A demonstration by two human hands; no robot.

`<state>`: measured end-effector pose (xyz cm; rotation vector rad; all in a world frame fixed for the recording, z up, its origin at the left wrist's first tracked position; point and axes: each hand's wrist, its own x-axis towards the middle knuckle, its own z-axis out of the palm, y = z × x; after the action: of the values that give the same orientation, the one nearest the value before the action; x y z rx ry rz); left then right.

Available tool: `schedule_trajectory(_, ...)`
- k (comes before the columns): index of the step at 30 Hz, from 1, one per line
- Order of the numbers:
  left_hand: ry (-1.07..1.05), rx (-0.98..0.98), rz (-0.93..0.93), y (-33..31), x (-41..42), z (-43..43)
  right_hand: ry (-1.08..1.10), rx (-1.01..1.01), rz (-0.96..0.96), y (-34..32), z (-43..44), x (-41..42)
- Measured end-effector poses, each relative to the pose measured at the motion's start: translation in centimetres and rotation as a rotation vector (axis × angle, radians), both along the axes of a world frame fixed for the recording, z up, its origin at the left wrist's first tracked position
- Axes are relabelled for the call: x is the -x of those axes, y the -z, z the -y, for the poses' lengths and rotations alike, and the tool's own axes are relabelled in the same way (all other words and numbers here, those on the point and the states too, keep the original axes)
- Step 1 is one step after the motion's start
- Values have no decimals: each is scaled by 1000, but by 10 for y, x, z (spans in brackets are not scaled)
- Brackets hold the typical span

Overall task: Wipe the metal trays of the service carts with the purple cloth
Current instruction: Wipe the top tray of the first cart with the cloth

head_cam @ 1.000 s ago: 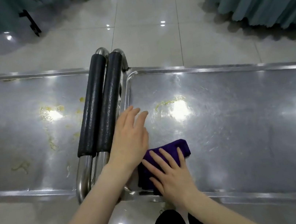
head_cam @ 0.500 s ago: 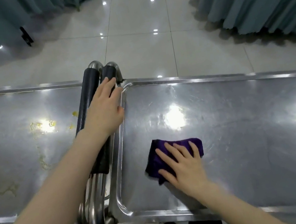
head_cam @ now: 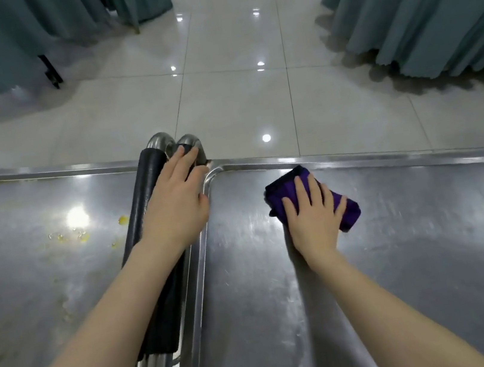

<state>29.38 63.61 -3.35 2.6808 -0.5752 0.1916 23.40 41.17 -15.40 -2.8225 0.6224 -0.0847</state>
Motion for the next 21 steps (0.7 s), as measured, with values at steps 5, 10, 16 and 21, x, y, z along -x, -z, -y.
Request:
schedule_trajectory(5,-2,19,-11,-3,0,1,-345,34,-13,6,-62,56)
schedule_trajectory(10,1,-4,-10,-1,-1,1,-478,38,12,0,-78,-20)
schedule_trajectory(16,-7,8,7,0,-4,0,-320,11,1,3,-83,-81)
schedule_trajectory(21,13,-75,-9,-8,-2,0,-454,-25,-41,-2,-121,-28)
